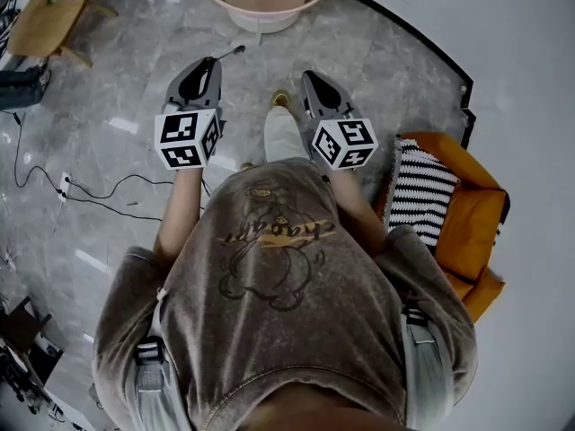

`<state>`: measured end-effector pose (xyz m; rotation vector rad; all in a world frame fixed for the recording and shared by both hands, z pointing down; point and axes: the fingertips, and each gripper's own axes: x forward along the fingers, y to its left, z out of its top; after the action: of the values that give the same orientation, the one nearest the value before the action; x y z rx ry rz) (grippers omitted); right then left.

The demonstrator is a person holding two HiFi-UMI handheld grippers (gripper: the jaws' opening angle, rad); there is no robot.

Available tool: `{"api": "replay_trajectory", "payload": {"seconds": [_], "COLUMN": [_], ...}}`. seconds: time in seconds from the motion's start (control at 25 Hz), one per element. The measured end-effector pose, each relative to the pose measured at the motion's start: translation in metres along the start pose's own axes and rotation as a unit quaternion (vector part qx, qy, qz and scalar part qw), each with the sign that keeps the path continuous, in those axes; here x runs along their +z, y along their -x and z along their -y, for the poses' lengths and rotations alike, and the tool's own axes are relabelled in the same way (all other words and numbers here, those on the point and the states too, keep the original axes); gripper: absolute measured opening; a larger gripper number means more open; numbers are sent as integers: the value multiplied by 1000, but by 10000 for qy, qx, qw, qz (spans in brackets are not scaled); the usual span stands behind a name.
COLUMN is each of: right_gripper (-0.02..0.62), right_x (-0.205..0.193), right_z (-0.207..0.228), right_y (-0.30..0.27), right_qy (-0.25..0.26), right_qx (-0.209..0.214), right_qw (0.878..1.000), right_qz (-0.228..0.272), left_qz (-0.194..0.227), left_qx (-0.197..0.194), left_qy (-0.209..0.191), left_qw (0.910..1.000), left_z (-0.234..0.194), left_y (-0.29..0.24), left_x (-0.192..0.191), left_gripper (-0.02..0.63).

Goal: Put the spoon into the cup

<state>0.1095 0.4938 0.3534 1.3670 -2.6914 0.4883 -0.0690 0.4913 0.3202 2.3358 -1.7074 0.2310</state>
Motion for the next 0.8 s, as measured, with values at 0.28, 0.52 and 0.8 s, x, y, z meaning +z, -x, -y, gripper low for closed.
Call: {"api": "replay_trajectory", "payload": {"seconds": [0.28, 0.52, 0.8], "right_gripper": [20, 20, 20], "right_x": [9, 21, 29], "right_z": [12, 22, 37], "right_y": [-40, -71, -98], "right_qy": [40, 73, 10], "right_qx": [132, 215, 191], "right_qw": [9999, 9997, 9998], "right_qz": [-21, -73, -91], "left_qz": [-1, -29, -132], "left_qx": [47, 32, -79], "left_qy": [6, 31, -10], "left_qw": [10000, 10000, 9999], "left_z": [-17, -30, -39], "left_y": [-30, -56, -84], "left_x": [7, 16, 24], "left_gripper": [58, 58, 58]}}
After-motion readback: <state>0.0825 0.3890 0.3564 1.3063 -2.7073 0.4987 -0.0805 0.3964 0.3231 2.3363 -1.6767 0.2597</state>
